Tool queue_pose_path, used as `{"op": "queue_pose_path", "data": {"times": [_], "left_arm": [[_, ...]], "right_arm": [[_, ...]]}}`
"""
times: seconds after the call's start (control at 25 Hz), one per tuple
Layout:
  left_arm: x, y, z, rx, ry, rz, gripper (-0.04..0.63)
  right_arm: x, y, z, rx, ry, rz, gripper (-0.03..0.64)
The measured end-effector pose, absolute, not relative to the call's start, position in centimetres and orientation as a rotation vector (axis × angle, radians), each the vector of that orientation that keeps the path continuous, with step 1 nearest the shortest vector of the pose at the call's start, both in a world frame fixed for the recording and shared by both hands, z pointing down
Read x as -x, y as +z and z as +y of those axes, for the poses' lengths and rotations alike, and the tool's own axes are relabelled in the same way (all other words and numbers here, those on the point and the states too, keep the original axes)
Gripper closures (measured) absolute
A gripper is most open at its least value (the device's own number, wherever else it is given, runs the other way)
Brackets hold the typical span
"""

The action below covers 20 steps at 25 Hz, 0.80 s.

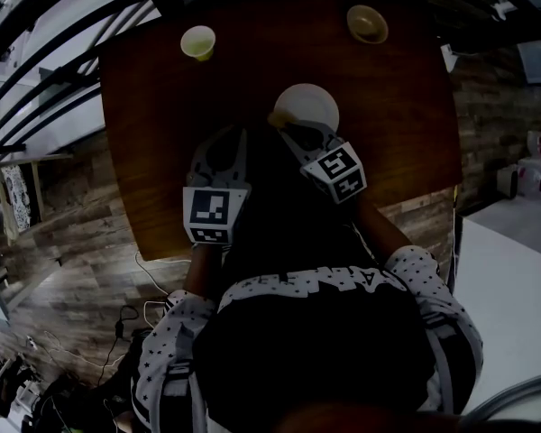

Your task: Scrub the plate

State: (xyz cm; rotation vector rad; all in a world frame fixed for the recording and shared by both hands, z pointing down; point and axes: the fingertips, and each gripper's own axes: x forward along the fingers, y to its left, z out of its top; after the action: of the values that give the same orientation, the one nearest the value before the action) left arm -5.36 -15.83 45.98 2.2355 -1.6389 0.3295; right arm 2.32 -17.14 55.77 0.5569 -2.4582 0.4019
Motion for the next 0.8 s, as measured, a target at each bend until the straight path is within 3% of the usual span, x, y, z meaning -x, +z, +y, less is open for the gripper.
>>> {"op": "queue_pose_path", "data": {"times": [0.8], "left_arm": [[4.9, 46.5, -15.7, -2.23, 0.33, -1.623, 0.581]], "right_arm": [[-2.7, 55.7, -15.4, -0.5, 0.383, -2.453, 0.568]]}}
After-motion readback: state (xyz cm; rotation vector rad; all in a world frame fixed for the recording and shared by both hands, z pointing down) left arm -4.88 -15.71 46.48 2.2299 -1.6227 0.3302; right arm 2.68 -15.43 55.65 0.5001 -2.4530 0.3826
